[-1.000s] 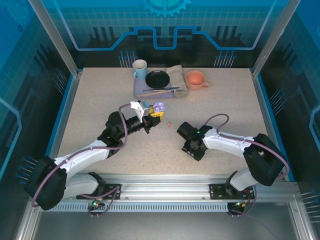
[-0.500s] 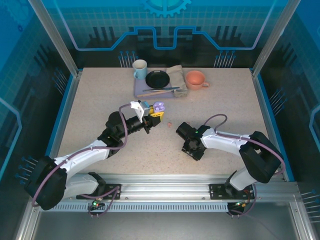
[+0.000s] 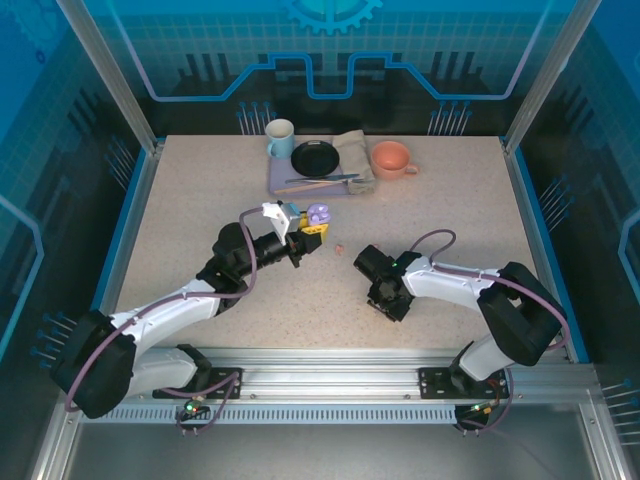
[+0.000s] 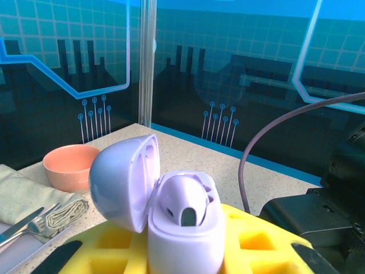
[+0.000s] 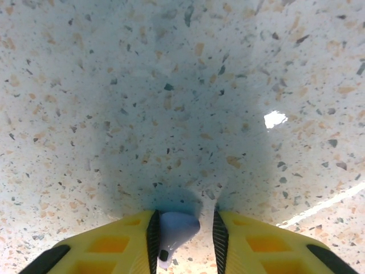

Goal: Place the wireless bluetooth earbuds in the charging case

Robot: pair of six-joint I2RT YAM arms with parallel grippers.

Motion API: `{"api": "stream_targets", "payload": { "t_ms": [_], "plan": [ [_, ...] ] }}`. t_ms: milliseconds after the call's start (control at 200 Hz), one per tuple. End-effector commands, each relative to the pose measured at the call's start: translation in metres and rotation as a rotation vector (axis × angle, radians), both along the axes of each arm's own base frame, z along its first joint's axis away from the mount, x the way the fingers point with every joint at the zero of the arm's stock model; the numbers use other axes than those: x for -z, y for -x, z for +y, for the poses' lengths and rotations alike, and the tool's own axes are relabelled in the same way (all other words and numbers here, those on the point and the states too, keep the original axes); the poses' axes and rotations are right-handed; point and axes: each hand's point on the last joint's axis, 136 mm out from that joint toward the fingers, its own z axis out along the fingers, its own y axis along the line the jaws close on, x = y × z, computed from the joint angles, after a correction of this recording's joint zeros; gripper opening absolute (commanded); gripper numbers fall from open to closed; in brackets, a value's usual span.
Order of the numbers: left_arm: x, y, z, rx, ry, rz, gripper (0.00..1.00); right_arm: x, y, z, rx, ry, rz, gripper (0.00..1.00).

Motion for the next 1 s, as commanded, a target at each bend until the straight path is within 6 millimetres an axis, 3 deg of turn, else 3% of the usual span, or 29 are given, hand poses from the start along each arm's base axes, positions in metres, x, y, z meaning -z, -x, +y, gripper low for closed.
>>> {"api": "stream_targets", "payload": {
  "t_ms": [0, 565, 840, 995],
  "plan": [
    [-0.007, -0.001, 0.001, 0.000, 0.021, -0.029, 0.00, 0.009, 0.000, -0.009, 0.008, 0.034, 0.000, 0.30],
    [-0.008, 0.000, 0.002, -0.002, 0.015, -0.026, 0.00, -0.003, -0.010, -0.013, -0.075, 0.053, -0.052, 0.17],
    [-0.003, 0.000, 0.002, 0.001, 0.010, -0.015, 0.00, -0.034, -0.022, -0.023, -0.119, 0.082, -0.158, 0.16],
    [0.000, -0.001, 0.000, 0.007, 0.008, -0.002, 0.00, -0.066, -0.038, -0.024, -0.166, 0.087, -0.266, 0.16]
  ]
}}
